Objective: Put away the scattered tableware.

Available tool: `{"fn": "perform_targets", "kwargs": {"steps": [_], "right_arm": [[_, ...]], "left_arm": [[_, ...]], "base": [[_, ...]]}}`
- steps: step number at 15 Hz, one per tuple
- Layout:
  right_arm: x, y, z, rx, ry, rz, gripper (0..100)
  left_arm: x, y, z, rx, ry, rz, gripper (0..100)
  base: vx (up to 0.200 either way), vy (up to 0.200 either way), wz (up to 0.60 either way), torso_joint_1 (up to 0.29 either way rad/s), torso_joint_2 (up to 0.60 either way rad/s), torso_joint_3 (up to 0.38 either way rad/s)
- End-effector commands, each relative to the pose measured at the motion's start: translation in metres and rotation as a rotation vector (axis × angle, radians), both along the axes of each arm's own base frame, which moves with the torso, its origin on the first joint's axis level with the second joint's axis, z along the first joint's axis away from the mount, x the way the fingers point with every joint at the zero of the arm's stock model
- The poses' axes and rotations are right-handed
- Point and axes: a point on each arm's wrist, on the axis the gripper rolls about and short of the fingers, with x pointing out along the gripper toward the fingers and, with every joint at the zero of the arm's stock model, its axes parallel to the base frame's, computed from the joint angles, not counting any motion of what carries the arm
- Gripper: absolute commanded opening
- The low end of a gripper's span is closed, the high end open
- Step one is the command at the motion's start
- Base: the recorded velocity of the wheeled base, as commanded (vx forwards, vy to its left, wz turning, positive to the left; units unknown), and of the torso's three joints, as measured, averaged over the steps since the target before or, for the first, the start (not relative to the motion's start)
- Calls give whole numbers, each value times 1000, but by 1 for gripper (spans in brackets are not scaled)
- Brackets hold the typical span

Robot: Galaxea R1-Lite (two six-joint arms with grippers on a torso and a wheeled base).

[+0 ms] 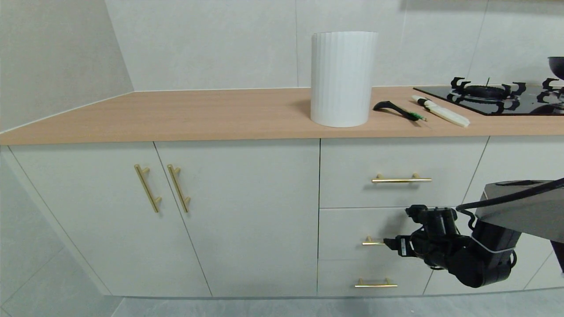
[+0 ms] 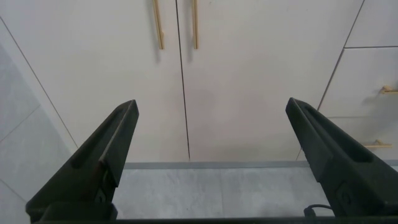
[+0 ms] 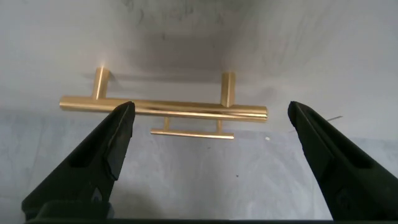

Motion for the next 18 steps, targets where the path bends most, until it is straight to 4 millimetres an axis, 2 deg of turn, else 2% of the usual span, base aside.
{"fn": "perform_targets", "kwargs": {"steps": [1,12,18], "right_arm": [[2,0,-3,-1,2,-7,100],[11,0,-16,-41,-18,-63,100],[9,0,-18,-48,-7,-64,100]], "left_arm": [[0,0,0,0,0,0,100],[0,0,0,0,0,0,100],[0,0,0,0,0,0,100]], "base": [[0,0,0,0,0,0],[0,0,0,0,0,0],[0,0,0,0,0,0]]}}
